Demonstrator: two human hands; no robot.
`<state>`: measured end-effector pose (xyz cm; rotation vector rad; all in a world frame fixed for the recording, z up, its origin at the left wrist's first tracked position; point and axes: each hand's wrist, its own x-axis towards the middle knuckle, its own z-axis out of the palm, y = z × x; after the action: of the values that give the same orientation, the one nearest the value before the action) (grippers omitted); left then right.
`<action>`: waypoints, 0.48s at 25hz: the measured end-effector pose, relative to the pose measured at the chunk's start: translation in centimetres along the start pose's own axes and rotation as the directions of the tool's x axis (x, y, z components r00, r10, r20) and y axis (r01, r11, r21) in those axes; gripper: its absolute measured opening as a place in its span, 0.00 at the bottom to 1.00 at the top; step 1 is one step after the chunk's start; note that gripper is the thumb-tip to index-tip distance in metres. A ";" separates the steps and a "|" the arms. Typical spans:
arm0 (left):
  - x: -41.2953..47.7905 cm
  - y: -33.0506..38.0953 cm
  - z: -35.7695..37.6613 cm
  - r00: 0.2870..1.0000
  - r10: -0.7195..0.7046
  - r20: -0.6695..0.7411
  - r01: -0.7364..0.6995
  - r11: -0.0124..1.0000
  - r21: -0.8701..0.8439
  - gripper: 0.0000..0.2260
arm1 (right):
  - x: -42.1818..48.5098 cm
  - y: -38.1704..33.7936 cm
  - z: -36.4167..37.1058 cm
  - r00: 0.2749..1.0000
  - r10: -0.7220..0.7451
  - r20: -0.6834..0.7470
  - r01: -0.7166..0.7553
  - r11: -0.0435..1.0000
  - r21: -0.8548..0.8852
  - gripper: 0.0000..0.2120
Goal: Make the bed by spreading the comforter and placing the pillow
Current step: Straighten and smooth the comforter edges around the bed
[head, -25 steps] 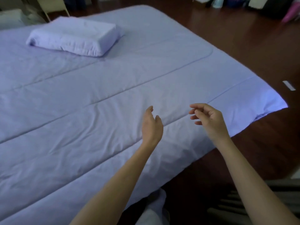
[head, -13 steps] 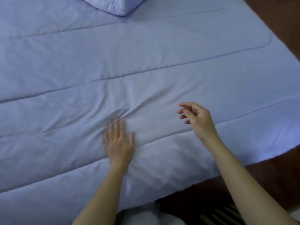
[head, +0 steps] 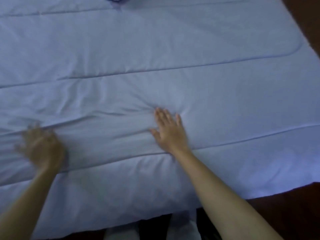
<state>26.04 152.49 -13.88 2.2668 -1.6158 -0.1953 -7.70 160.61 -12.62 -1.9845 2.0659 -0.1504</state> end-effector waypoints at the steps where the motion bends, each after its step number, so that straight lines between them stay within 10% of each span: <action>1: -1.7 5.7 -0.9 0.994 0.107 -0.036 -0.106 0.994 0.014 0.21 | -0.6 4.0 -0.8 0.997 0.073 -0.030 -0.073 0.997 -0.001 0.33; 5: -9.2 27.0 4.7 0.886 0.447 0.124 -0.408 0.879 -0.248 0.21 | -5.6 21.3 -3.9 0.921 0.355 -0.157 -0.359 0.933 0.001 0.32; 10: -15.7 41.4 11.4 0.232 0.877 0.422 -0.893 0.364 -0.264 0.27 | -14.1 37.1 -7.7 0.785 0.598 -0.164 -0.608 0.794 -0.014 0.32; 12: -12.6 41.5 12.7 0.279 0.865 0.418 -0.924 0.360 -0.127 0.28 | -16.7 41.3 -9.2 0.705 0.703 -0.097 -0.708 0.706 -0.030 0.32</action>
<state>-19.09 149.77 -11.95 0.9880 -2.9694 -0.2738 -49.56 178.37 -12.51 -1.0733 2.7483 0.0013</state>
